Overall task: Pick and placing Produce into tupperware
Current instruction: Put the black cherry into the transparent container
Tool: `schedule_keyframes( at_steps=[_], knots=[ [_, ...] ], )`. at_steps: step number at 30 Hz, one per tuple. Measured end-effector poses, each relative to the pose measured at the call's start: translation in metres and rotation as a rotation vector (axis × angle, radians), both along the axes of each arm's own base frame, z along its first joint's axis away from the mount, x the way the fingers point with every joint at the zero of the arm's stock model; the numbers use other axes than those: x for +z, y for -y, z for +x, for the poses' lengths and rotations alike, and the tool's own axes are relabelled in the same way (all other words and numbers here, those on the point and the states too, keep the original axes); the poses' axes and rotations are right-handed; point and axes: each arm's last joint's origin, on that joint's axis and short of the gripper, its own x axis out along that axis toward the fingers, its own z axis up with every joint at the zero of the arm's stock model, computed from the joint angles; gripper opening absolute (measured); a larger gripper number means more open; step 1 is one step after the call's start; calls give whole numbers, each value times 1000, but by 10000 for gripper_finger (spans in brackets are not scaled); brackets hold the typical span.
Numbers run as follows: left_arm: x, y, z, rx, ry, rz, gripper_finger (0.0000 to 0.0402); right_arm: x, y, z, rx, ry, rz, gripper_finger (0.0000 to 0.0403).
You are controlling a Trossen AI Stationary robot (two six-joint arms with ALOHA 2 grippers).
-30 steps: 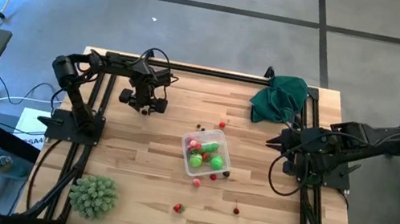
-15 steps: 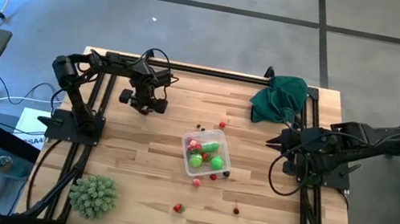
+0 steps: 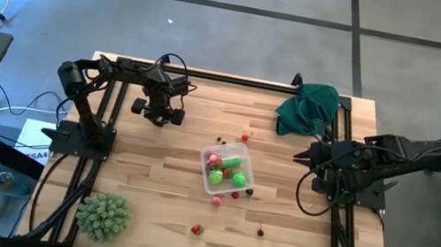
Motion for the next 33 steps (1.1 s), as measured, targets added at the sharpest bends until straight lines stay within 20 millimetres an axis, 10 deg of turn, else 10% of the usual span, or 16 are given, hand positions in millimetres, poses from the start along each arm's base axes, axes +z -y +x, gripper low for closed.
schedule_keyframes(
  at_steps=[15, 26, 33],
  knots=[
    [26, -9, 11, -84, 51, -35, 112, 0, 0, 0, 0, 0, 0, 32],
    [112, -9, 70, -289, 200, 152, 111, 0, 0, 0, 0, 0, 0, 32],
    [179, 28, 120, -408, 322, 415, 113, 0, 0, 0, 0, 0, 0, 32]
  ],
)
